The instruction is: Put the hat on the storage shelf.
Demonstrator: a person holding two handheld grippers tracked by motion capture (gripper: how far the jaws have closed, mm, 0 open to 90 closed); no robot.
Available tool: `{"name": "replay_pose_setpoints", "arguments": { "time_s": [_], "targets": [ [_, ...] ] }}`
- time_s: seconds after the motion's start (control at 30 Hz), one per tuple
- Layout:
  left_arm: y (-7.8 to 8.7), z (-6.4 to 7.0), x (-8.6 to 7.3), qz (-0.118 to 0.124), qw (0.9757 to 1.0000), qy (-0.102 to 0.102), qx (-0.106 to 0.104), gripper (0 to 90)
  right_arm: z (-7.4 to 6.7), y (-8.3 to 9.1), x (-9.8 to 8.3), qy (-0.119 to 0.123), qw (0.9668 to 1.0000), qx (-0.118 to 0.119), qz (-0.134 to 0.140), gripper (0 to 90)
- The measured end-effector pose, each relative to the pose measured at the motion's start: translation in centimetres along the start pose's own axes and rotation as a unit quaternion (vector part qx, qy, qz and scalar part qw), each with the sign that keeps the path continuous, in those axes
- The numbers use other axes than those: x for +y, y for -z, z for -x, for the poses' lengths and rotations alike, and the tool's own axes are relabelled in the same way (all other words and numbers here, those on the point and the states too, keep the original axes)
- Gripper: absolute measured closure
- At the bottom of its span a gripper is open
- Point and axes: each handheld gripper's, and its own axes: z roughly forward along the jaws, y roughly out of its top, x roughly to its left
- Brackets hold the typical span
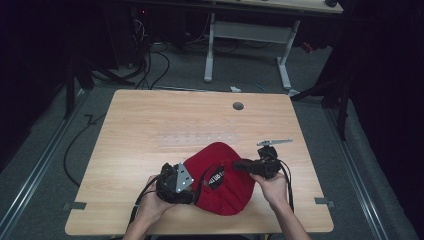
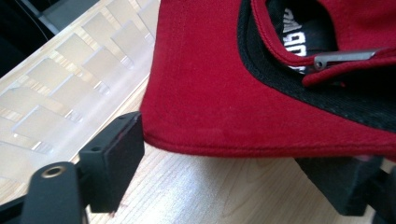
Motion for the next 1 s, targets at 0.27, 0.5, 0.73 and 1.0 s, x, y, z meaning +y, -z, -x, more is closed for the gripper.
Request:
{"name": "replay_pose_setpoints", "arguments": {
  "time_s": [0.27, 0.5, 0.73, 1.0],
  "targets": [
    [0.6, 0.6, 0.7, 0.009, 0.9996, -0.017, -0.019, 39.0, 0.0, -0.1, 0.2, -0.011, 0.9999, 0.013, 0.002, 81.0],
    [0.5, 0.7, 1.3, 0.002, 0.9996, -0.015, -0.025, 47.0, -0.5, 0.1, 0.9, -0.010, 0.9998, 0.018, 0.003, 80.9],
    [0.0, -0.8, 2.0, -0.011, 0.9995, -0.004, -0.029, 54.9, -0.5, -0.4, 2.1, 0.012, 0.9997, 0.023, 0.001, 80.7],
    [1.2, 0.0, 2.0, -0.022, 0.9978, -0.015, -0.061, 66.4, -0.8, -0.4, 1.3, 0.021, 0.9993, 0.031, 0.004, 78.9]
  ]
}}
